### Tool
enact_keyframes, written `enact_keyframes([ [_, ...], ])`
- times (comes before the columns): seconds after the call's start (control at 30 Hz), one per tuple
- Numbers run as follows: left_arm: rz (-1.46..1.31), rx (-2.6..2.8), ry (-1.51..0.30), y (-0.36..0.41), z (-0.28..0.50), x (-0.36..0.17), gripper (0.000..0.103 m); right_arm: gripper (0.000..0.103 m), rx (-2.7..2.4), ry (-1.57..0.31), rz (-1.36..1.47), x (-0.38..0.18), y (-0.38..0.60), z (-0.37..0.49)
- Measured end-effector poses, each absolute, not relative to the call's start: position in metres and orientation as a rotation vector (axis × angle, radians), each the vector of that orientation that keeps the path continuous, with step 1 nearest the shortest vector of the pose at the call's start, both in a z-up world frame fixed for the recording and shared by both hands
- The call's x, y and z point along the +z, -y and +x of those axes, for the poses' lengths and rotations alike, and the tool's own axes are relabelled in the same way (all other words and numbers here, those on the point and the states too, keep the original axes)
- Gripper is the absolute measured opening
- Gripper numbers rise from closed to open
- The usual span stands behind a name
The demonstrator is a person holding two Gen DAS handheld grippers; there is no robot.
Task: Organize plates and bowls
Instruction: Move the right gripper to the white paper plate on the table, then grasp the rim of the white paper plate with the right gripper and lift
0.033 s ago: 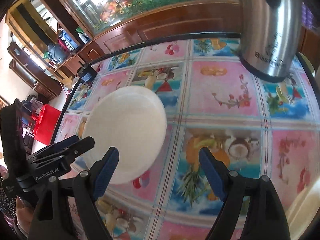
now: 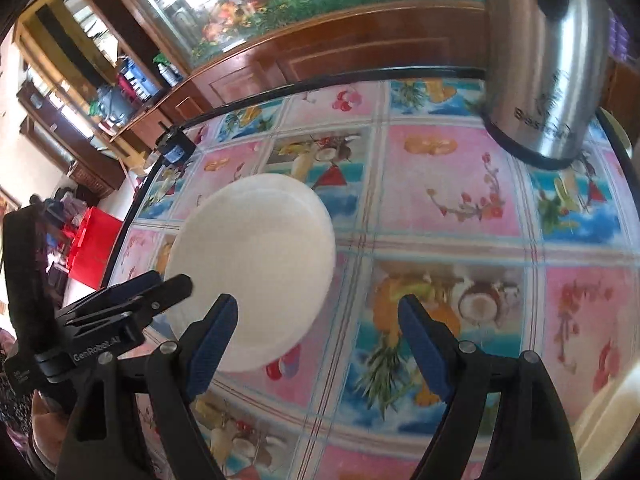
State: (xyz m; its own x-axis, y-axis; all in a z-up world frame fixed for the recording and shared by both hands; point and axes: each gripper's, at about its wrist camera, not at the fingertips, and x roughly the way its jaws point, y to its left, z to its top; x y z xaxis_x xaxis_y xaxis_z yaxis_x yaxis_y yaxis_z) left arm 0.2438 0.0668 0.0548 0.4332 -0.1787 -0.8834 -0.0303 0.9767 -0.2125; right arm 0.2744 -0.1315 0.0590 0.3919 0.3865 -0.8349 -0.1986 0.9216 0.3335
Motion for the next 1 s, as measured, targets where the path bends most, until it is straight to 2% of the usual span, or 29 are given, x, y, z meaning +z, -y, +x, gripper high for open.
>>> enact_keyframes([
  [0.1, -0.199, -0.080, -1.119, -0.065, 0.247, 0.050, 0.069, 0.082, 0.384, -1.114, 0.162, 0.056, 0.126, 0.279],
  [0.13, -0.203, -0.079, -1.119, -0.065, 0.249, 0.049, 0.068, 0.078, 0.382, -1.114, 0.156, 0.054, 0.125, 0.280],
  [0.17, -0.210, -0.077, -1.119, -0.065, 0.250, 0.048, 0.059, 0.067, 0.380, -1.117, 0.148, 0.052, 0.123, 0.281],
  [0.23, -0.216, -0.074, -1.123, -0.065, 0.251, 0.046, 0.042, 0.054, 0.382, -1.115, 0.144, 0.050, 0.122, 0.282],
  [0.3, -0.200, -0.082, -1.138, -0.062, 0.253, 0.043, 0.031, 0.045, 0.376, -1.121, 0.129, 0.048, 0.120, 0.284],
  [0.33, -0.196, -0.088, -1.139, -0.060, 0.253, 0.042, 0.019, 0.037, 0.373, -1.117, 0.120, 0.048, 0.119, 0.284],
  [0.37, -0.189, -0.096, -1.141, -0.058, 0.254, 0.040, 0.015, 0.033, 0.371, -1.109, 0.117, 0.049, 0.118, 0.284],
  [0.4, -0.178, -0.092, -1.138, -0.056, 0.254, 0.040, 0.015, 0.032, 0.375, -1.106, 0.115, 0.049, 0.117, 0.284],
  [0.47, -0.171, -0.086, -1.125, -0.055, 0.254, 0.040, 0.014, 0.025, 0.383, -1.110, 0.103, 0.048, 0.115, 0.283],
  [1.0, -0.175, -0.097, -1.114, -0.067, 0.207, 0.059, 0.014, 0.028, 0.409, -1.078, 0.048, 0.059, 0.100, 0.243],
])
